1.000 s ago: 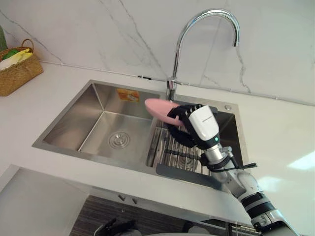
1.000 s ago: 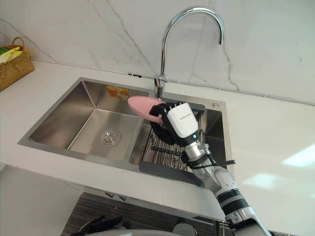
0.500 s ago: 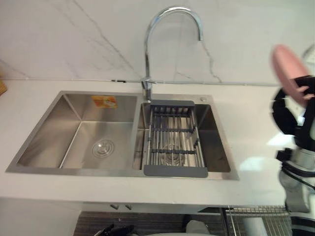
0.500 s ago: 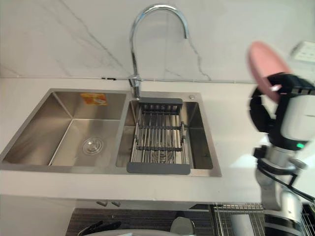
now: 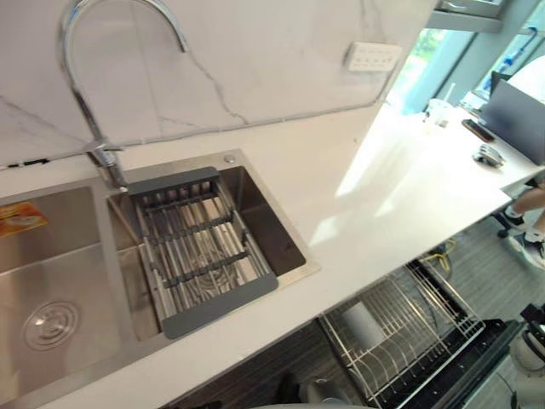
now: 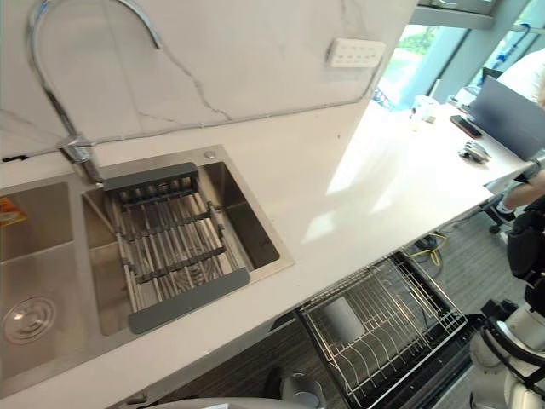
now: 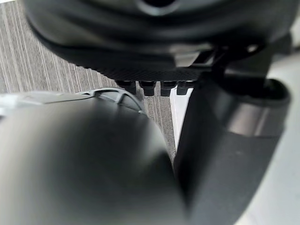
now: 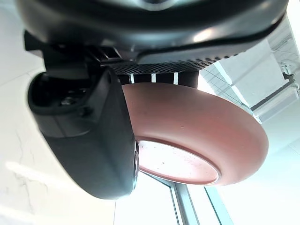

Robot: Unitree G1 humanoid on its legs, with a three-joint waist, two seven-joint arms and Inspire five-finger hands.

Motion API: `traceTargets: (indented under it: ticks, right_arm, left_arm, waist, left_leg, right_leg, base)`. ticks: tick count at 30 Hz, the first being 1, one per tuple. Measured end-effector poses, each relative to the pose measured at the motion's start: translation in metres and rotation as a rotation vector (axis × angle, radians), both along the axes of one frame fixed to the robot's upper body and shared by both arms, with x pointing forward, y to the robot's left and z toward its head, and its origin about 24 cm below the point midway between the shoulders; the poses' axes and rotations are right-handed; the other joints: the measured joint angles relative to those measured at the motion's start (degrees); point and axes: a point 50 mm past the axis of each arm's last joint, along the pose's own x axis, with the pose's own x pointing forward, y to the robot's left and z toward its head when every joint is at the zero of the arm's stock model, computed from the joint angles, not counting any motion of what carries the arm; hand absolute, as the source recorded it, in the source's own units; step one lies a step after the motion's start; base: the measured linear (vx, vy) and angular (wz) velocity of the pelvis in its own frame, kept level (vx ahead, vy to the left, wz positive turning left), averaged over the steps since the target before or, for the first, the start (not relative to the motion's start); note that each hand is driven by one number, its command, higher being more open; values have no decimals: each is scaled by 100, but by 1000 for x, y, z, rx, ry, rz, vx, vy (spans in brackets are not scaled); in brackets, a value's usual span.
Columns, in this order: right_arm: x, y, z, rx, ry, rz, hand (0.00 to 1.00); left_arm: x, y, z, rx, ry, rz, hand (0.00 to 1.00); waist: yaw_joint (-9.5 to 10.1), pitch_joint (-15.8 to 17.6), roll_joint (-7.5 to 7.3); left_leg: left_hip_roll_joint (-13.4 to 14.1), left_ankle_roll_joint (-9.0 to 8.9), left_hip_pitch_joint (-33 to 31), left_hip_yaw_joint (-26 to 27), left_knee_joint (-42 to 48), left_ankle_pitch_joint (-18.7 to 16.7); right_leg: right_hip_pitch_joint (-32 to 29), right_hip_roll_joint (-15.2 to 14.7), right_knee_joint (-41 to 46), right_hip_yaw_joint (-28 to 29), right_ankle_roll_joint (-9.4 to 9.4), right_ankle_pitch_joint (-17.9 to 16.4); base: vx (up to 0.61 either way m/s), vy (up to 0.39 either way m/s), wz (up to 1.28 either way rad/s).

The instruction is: Walk over to the sink, pick up the cup, carry it to the dishwasher, place the cup inside the dishwasher, then close the dishwasher door

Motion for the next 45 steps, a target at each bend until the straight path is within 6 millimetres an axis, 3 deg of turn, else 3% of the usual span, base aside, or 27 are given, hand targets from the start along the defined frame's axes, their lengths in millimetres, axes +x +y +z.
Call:
traceTargets:
  ticks: [2,4,12,17,21,30,36,40,42,45]
  right_arm:
    - [6,8,-3,14,1,41,0]
    - [7,11,-7,37,0,44,0]
    - [4,13,-15,100,12,41,0]
    - [-6,26,-41,202,88,37,0]
    - [-12,36,-64,288,158,24,0]
    - [-20,51,-94,403,253,19,0]
    - [-16,50,-126,622,289,-59,0]
    - [-16,50,-140,713,321,-118,0]
    - [-9,48,-140,717,335,-118,0]
    - [5,50,-137,699,367,-86,0]
  left_arm:
    - [2,-4,-1,2,-12,17,100]
    - [5,-6,-1,5,-31,32,100]
    - [12,-12,0,-22,-100,129,100]
    - [16,-21,-2,-50,-113,154,100]
    - [17,-24,-2,-59,-115,155,100]
    - [24,-27,-2,-54,-97,151,100]
    - [37,-37,-3,-13,-32,167,100]
    - [46,-40,-1,-30,-61,156,100]
    - [49,-41,0,-48,-92,126,100]
    - [60,-42,3,-73,-215,83,100]
  waist:
    - [104,76,60]
    - [163,170,88]
    - [172,607,222]
    - [166,743,438]
    - [168,812,508]
    - [171,1013,618]
    - [210,1155,934]
    - [279,1196,1012]
    - [286,1201,1005]
    - [324,1222,1011]
  left_leg:
    - [124,11,-2,128,130,-46]
    - [175,6,-12,116,192,-123]
    - [179,25,-114,66,335,-148]
    - [182,-4,-126,23,420,-128]
    - [183,-5,-69,58,420,-131]
    - [190,45,-3,168,394,-189]
    - [309,-10,-65,321,575,-152]
    - [378,106,-352,417,1094,56]
    - [289,235,-512,405,1155,270]
    - [260,268,-766,355,1300,441]
  right_leg:
    - [275,325,-855,181,-80,452]
    - [376,456,-1169,274,-109,609]
    - [324,407,-1198,247,-93,669]
    - [349,381,-1196,201,-118,694]
    - [388,379,-1201,220,-114,689]
    - [412,375,-1202,194,-173,635]
    - [405,351,-1201,58,-165,574]
    - [407,212,-1197,-128,-164,494]
    - [346,56,-1183,-215,-157,481]
    - [203,-91,-1033,-314,-145,414]
  base:
    - [-67,-94,-65]
    - [-65,-3,-33]
    - [-72,118,-1]
    - [6,168,5]
    - [6,162,-2]
    - [-14,148,-5]
    - [13,160,7]
    - [14,112,22]
    - [50,113,24]
    - [61,124,22]
